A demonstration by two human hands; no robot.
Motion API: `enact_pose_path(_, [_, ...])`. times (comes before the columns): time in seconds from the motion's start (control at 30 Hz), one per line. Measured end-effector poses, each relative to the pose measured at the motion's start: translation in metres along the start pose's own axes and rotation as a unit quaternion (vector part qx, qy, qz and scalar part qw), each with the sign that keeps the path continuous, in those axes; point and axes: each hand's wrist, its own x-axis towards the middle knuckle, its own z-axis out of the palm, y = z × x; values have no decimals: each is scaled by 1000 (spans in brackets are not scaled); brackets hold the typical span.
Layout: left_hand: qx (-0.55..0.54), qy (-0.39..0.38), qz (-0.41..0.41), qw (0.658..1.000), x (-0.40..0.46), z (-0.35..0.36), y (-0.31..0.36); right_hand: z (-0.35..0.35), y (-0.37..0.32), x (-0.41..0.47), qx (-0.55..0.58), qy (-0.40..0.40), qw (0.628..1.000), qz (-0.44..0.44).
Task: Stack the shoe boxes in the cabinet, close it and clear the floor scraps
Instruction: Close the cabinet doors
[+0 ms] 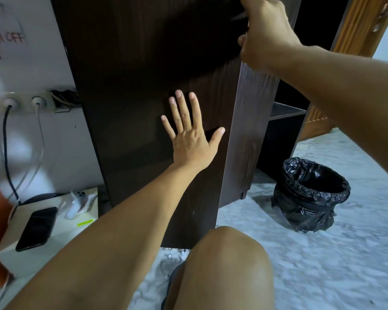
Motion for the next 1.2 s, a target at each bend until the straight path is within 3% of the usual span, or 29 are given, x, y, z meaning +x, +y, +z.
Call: enact_pose_path(1.2, [30, 15, 51, 998, -3, 12, -15, 6, 7, 4, 32, -15, 999, 14])
